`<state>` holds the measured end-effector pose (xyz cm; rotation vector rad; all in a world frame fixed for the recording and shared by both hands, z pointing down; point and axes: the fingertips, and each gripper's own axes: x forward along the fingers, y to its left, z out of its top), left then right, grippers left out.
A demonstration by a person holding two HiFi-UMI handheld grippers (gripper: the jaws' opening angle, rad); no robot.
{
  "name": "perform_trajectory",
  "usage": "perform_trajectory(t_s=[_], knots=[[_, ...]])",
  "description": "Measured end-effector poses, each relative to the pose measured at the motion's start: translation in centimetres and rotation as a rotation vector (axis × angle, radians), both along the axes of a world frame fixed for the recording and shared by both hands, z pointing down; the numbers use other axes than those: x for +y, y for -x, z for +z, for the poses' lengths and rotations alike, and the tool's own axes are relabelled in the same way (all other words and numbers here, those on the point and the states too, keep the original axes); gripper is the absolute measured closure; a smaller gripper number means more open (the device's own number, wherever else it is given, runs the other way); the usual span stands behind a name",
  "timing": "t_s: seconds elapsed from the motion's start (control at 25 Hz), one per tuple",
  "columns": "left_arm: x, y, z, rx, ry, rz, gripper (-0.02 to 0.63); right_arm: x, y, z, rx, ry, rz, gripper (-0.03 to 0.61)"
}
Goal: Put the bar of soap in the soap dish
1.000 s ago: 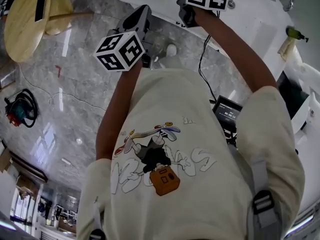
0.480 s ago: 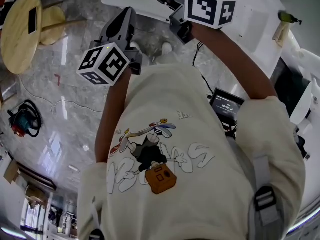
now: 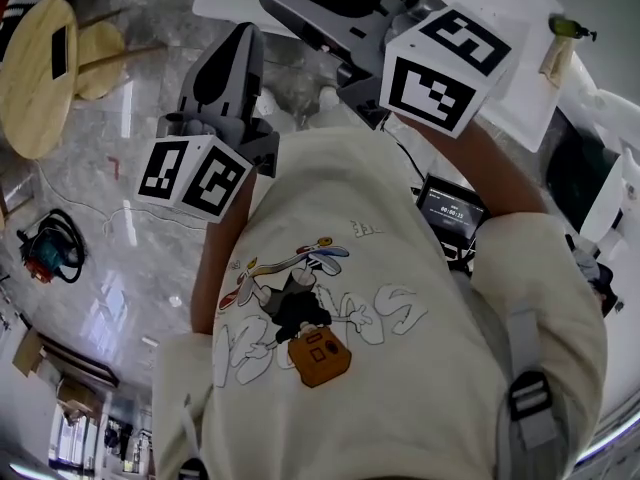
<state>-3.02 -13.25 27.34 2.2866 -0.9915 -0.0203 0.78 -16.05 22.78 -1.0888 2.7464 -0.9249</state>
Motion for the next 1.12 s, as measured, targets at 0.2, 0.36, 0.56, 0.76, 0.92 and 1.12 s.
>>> perform_trajectory(t_s=[0.2, 0.36, 0.56, 0.76, 0.92, 1.12], knots=[[0.7, -0.1, -2.0, 0.002, -0.031, 0.011, 0.606, 1.6, -0.6, -2.1, 0.055, -0.09, 0.032, 0.531], [1.4, -0.6, -3.6, -0.02, -0.079, 0.03, 0.606, 2.8, -2.1, -3.0, 0.129, -0.168, 0.099, 0.557], [1.9, -1.0, -4.0, -0.048, -0.1, 0.044, 0.606, 3.7, -3.3, -3.4, 0.206, -0.226, 0.157, 0.569], [1.9, -1.0, -3.8, -0.06, -0.1, 0.055, 0.606, 4.0, -3.5, -2.5, 0.238, -0.223, 0.188, 0.57], [2.0, -1.3, -3.7, -0.062, -0.1, 0.064, 0.606, 4.3, -3.6, -2.3, 0.262, -0.235, 0.197, 0.571], [1.9, -2.1, -3.6, -0.046, -0.09, 0.081, 0.606, 4.5, -3.7, -2.5, 0.281, -0.241, 0.198, 0.571]])
